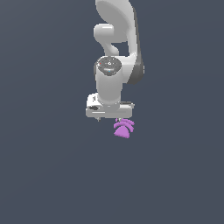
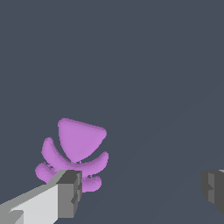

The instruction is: Pick up the object and move it to a goal position.

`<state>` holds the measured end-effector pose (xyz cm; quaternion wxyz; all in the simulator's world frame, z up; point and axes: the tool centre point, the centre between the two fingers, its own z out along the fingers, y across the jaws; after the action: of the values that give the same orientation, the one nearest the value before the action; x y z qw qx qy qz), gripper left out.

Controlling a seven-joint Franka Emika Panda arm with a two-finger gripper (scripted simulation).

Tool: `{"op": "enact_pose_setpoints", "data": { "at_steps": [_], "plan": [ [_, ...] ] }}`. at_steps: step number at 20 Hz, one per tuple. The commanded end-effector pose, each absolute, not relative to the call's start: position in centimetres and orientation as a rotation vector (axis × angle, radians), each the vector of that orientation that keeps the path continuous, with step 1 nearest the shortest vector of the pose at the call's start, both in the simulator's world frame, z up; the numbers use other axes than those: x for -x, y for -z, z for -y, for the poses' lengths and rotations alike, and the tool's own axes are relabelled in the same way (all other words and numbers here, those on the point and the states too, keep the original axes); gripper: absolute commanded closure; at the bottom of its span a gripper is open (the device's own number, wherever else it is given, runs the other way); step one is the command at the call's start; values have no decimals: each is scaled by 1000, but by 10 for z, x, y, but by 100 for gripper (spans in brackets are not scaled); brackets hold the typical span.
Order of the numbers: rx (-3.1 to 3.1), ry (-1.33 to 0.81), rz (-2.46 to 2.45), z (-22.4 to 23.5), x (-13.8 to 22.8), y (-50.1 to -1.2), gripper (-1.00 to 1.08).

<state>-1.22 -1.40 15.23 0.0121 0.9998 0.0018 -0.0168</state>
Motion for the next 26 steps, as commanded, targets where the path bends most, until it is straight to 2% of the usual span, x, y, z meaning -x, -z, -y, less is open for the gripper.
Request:
{"op": "enact_pose_setpoints", "data": {
  "at_steps": [1,11,26],
  "plan": [
    [-3110,48,-35,14,13,-150,-100],
    [-3017,4,-388,10,23,-126,-100],
    [-2623,-91,-1353,-33,67,-68,-100]
  ]
}}
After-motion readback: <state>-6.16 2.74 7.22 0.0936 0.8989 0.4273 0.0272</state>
